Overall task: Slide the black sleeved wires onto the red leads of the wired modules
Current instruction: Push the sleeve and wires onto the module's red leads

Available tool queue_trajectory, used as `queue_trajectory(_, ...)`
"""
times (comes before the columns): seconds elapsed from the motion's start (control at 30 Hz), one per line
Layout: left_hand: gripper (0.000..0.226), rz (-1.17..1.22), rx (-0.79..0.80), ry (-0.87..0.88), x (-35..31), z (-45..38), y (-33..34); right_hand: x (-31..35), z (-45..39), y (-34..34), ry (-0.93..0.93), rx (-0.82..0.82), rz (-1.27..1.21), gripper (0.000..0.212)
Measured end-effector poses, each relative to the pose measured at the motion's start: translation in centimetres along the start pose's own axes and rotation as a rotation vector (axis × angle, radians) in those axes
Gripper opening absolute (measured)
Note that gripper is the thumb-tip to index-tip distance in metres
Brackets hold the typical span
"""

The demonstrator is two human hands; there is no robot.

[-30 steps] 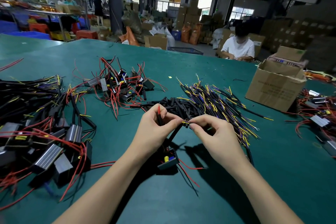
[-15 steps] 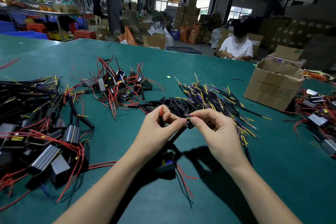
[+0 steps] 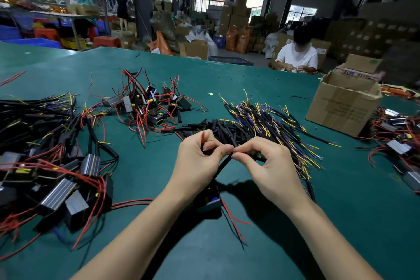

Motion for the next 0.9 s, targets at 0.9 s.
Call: queue_trajectory(0.9, 0.043, 0.244, 0.198, -0.125, 0.9, -0.1, 0.1, -2.1, 0.4, 0.9, 0.257, 0.078, -0.299, 0.014)
Point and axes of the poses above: each hand's wrist, its own z-axis away from the middle knuckle, its own y-axis out of the palm, x = y × z, the point moved 5 cm from there along -z, towards the middle knuckle, and after that the axes turned 14 degrees about z, right-handed, at the moved point
